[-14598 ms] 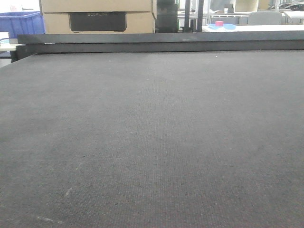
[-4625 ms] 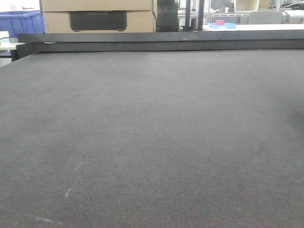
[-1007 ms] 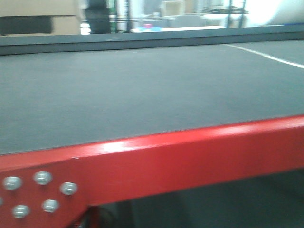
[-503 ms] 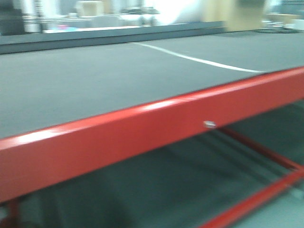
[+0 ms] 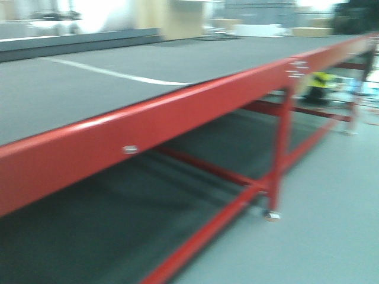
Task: Place valve from conveyor to right shelf box
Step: 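Drive the base along the conveyor toward the shelf of blue bins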
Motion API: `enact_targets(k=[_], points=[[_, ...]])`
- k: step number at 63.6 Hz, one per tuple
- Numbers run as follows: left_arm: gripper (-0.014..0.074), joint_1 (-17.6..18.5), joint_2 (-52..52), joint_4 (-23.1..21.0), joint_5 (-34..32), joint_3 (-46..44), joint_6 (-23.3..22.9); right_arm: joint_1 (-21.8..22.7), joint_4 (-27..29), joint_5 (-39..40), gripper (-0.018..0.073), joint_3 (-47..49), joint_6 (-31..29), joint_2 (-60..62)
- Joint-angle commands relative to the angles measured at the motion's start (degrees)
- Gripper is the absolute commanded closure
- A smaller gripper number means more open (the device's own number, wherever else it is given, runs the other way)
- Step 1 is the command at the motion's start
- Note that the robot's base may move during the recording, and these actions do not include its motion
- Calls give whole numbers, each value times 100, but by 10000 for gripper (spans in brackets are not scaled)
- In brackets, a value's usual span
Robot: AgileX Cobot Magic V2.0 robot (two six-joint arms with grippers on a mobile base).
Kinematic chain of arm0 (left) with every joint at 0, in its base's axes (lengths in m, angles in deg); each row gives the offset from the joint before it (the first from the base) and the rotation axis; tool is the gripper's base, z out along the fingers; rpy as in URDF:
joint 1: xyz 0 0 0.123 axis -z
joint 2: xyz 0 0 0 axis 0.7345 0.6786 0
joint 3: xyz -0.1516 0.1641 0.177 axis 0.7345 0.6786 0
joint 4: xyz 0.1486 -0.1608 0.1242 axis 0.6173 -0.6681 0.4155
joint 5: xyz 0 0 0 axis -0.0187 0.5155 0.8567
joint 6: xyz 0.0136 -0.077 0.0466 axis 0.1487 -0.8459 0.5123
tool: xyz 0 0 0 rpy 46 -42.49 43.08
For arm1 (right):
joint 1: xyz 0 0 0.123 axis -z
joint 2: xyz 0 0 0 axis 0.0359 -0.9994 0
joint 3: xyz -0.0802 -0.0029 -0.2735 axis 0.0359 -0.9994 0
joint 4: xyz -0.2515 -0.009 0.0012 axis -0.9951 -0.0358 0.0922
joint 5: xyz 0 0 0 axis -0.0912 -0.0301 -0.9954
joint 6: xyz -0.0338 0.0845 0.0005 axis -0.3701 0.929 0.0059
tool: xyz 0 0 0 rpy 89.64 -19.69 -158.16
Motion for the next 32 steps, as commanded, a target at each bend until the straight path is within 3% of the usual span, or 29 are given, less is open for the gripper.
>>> enact_targets(k=[1, 32], points=[[707, -20, -35, -26, -324, -46, -17, 19, -37, 458, 721, 55, -42, 55], [707, -20, -35, -26, -324, -46, -17, 19, -37, 458, 721, 55, -42, 55]])
